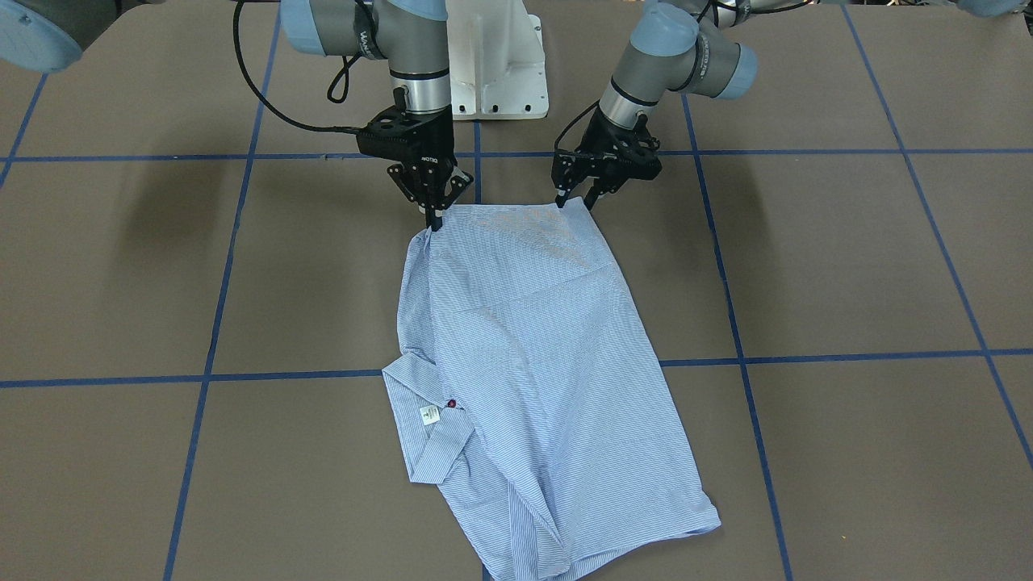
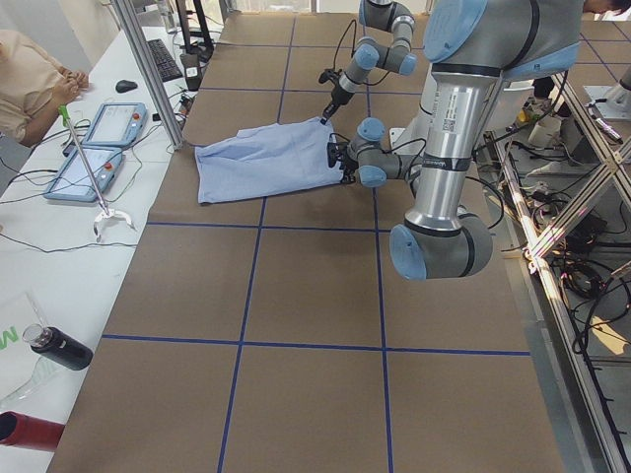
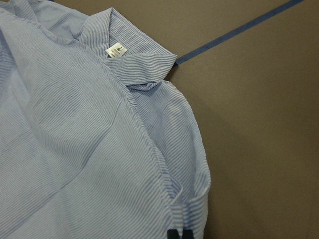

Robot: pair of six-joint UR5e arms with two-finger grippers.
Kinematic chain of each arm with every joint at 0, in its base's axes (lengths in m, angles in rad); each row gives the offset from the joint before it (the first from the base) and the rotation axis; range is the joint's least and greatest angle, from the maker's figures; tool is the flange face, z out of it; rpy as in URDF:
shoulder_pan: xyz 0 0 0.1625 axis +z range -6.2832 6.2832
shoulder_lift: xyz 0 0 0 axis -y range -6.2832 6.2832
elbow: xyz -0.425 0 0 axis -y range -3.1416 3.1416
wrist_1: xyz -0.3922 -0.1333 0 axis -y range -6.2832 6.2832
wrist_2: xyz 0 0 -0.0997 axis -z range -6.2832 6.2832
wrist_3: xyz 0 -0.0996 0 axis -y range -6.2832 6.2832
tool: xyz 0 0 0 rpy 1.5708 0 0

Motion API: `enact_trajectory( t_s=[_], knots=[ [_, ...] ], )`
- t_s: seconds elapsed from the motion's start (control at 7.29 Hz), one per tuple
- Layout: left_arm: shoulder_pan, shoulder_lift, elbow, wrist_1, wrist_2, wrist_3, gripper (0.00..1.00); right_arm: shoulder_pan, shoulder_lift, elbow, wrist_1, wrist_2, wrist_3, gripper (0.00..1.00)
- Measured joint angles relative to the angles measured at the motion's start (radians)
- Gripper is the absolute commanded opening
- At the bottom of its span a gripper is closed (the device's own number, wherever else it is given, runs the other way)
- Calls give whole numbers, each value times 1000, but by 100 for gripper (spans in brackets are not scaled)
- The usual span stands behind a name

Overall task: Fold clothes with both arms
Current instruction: 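Grasp the shirt's near edge with both grippers, then lift the near edge with both grippers and fold it away from the robot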

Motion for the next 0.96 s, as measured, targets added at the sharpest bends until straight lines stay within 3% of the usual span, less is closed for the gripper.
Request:
enact_trajectory(
  t_s=[0.14, 0.27, 0.41, 0.96],
  knots=[
    [0, 0, 0, 0, 0, -1, 33, 0, 1, 0, 0, 0, 0, 0],
    [1, 0, 0, 0, 1, -5, 6, 0, 1, 1, 0, 0, 0, 0],
    [1, 0, -1, 0, 1, -12, 0, 0, 0, 3, 0, 0, 0, 0],
    [-2, 6, -37, 1, 0, -15, 0, 1, -7, 18, 0, 0, -1, 0]
  ],
)
